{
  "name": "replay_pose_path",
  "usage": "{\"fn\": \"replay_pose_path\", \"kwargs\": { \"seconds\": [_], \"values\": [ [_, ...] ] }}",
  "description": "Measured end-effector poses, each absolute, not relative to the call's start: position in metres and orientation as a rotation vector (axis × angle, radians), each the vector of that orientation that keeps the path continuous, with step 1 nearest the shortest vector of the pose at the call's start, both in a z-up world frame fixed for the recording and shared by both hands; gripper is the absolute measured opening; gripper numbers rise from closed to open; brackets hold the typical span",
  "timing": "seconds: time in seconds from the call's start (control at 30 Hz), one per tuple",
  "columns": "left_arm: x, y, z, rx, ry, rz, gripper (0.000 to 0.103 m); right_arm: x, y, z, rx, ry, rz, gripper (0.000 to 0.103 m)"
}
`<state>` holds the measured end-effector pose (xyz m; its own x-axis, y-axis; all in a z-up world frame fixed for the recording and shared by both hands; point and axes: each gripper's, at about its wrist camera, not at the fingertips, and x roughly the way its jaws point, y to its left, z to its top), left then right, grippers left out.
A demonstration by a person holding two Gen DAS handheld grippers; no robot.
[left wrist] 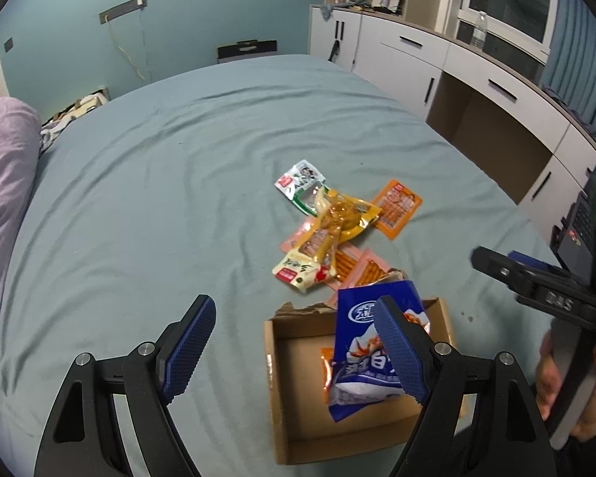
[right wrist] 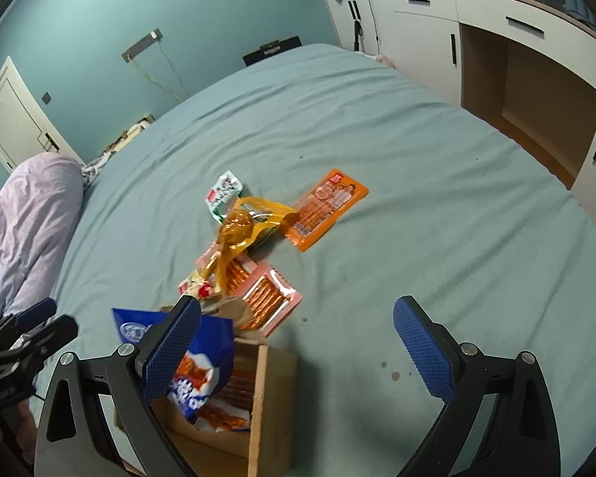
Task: Organize snacks
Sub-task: 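Move the right gripper over the orange spicy-stick packet on the bed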
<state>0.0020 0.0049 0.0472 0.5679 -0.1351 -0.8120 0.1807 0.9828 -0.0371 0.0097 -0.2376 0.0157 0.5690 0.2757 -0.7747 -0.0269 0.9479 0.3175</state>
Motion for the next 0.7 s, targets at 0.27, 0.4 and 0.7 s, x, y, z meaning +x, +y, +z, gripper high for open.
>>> {"fn": "replay_pose_path", "kwargs": {
  "seconds": [0.27,0.4,0.7],
  "values": [
    [0.010,0.005,0.049,0.033,0.949,-0.202,0.083,0.053,-0.246,-0.002,0.331,1.050,0.157,0.098],
    [0.019,0.011,0.046,0.001,0.955,-0.190,0.083,0.077,-0.244,-0.014,0.370,1.108,0.172,0.098],
    [0.041,0.031,0.037,-0.033,0.981,-0.154,0.083,0.134,-0.223,-0.036,0.389,1.190,0.225,0.098]
  ]
}}
